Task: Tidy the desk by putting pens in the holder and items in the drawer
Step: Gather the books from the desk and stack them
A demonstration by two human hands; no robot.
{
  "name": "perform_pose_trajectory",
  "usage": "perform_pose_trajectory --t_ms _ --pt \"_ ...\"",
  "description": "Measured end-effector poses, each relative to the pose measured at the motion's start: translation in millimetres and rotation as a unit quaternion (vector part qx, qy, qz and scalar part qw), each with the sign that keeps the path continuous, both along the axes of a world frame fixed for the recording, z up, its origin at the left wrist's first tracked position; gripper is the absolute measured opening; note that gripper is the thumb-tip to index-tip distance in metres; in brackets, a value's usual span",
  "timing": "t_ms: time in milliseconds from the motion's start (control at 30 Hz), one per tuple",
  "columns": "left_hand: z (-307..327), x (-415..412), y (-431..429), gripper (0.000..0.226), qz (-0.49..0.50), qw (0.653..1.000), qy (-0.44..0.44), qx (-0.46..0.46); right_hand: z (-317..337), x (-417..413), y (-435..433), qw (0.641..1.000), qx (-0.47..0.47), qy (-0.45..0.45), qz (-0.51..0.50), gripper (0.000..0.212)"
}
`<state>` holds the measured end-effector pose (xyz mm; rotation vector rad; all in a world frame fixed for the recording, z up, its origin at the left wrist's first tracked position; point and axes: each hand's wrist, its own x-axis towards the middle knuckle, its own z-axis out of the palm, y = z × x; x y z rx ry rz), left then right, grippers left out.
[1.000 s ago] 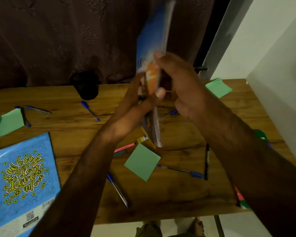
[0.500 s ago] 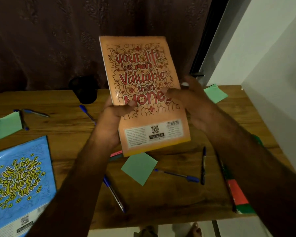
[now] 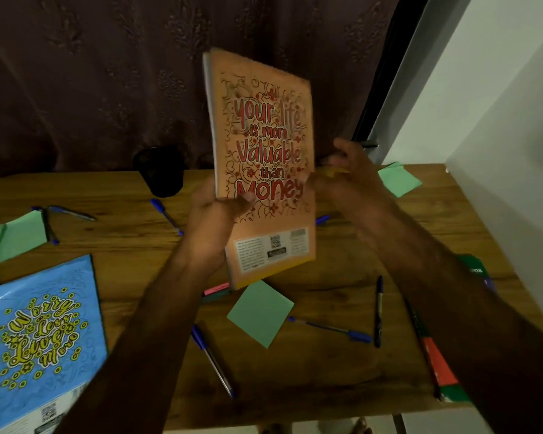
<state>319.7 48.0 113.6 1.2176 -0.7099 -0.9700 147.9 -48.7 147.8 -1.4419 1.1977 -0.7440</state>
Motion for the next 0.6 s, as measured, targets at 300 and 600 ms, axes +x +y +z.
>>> perform_pose_trajectory --t_ms 300,600 --pt "26 -46 -4 0.034 -0.087 0.954 -0.283 -0.051 10 33 18 0.98 0.067 -0.148 0.114 0.067" --pt "17 1 -23 0.062 0.017 0.988 -0.151 0.028 -3 -10 1 0.975 0.09 -0.202 0.034 0.015"
